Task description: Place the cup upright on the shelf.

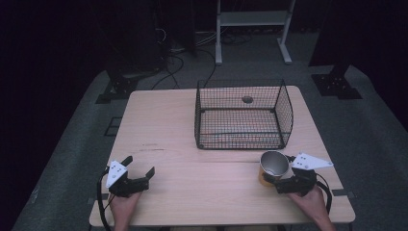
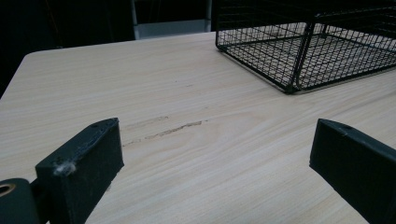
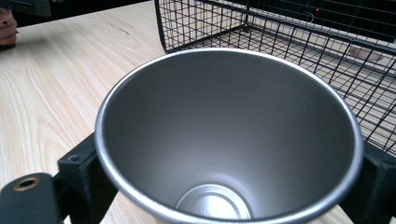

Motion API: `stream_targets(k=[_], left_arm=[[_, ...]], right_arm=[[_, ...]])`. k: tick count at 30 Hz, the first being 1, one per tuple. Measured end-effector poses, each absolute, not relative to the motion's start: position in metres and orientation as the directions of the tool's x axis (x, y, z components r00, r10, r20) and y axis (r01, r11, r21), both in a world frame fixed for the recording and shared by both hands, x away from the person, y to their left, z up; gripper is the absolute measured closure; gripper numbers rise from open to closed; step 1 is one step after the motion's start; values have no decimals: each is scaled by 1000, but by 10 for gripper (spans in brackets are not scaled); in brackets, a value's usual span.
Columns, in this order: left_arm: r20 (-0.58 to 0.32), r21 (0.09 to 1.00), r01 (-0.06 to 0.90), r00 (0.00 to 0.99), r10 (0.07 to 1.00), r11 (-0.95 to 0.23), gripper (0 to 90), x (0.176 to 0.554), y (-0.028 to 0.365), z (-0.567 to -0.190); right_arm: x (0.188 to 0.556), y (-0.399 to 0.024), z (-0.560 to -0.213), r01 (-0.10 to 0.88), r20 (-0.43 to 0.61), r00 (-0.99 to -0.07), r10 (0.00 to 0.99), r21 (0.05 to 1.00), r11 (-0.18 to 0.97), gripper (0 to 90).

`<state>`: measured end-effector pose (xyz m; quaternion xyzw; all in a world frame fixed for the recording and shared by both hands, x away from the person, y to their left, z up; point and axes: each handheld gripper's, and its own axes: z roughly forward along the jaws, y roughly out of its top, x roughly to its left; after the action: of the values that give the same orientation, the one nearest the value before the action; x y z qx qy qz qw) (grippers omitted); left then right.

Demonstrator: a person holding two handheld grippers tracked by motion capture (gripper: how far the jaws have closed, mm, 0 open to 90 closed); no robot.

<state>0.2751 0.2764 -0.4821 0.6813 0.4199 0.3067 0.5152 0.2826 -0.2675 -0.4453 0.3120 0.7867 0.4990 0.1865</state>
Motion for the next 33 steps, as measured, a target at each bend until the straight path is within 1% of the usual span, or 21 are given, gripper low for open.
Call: stream_targets(k=[2, 12, 17, 25, 28, 33], left_arm=[[-13, 959, 257, 460, 888, -119, 19, 275, 276, -482], [-11, 960, 255, 451, 892, -117, 19, 274, 277, -482], [-7, 962, 247, 451, 893, -117, 20, 274, 276, -481], [-7, 962, 245, 451, 892, -116, 20, 273, 276, -481], [-7, 963, 245, 452, 892, -117, 20, 273, 276, -481], [-9, 963, 245, 453, 892, -115, 19, 273, 276, -481]], right_arm=[[283, -268, -446, 302, 25, -746, 666, 903, 304, 125], [282, -267, -443, 307, 21, -751, 660, 896, 321, 127], [281, -264, -432, 296, 29, -769, 638, 902, 315, 128], [289, -263, -413, 286, 60, -799, 598, 913, 290, 128], [293, -263, -406, 278, 46, -801, 596, 911, 304, 128], [300, -266, -392, 269, 53, -811, 583, 918, 291, 128]])
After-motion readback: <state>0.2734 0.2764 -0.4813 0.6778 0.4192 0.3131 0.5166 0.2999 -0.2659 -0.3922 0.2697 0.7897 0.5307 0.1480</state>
